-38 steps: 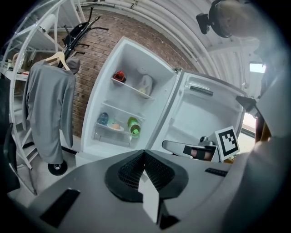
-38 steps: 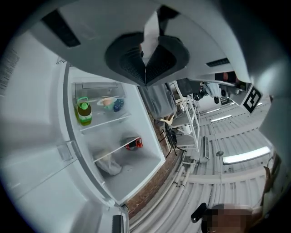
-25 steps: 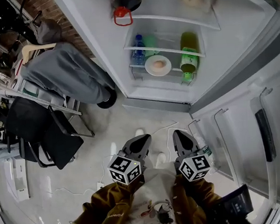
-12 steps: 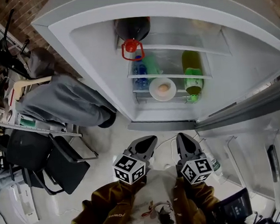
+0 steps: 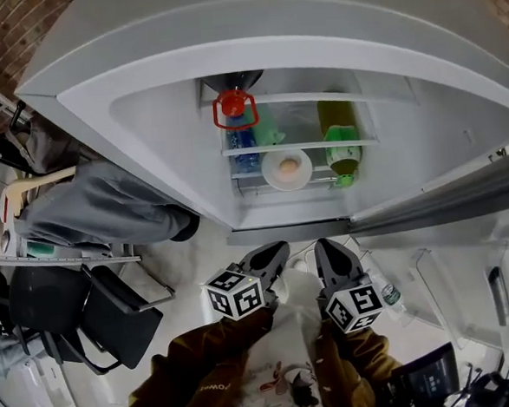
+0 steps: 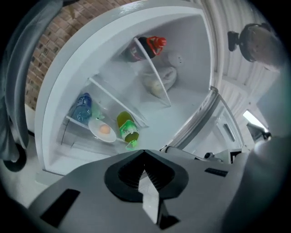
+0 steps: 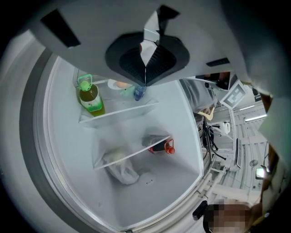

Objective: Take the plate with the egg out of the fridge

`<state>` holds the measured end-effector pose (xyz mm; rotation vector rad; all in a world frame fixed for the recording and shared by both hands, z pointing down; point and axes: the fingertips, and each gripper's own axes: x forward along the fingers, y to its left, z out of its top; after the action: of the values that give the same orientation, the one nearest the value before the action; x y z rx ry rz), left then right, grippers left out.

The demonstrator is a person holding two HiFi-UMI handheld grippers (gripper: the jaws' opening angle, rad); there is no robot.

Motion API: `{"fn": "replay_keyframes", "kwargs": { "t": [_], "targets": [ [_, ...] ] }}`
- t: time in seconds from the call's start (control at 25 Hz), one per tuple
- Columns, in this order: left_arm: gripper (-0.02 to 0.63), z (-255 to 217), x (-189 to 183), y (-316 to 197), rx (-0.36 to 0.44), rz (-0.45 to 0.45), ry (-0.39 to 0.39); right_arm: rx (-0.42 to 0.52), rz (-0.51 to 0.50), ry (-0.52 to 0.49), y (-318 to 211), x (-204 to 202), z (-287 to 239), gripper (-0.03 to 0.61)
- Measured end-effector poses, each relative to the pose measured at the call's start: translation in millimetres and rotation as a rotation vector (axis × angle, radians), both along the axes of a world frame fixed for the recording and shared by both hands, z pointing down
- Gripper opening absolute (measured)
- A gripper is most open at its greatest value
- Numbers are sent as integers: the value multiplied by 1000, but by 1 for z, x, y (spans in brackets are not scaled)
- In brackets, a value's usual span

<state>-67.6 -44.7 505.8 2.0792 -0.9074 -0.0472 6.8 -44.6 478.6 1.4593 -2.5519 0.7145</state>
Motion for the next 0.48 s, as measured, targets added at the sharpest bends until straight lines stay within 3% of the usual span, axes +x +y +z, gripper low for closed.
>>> {"fn": "replay_keyframes", "kwargs": {
  "t": [0.16, 0.48],
  "targets": [
    [8, 15, 6, -6, -81, -37, 65, -9, -18, -7, -5, 6, 1, 6],
    [9, 25, 14, -20, -122, -81, 211, -22, -82, -5, -19, 0, 9, 6]
  ]
}}
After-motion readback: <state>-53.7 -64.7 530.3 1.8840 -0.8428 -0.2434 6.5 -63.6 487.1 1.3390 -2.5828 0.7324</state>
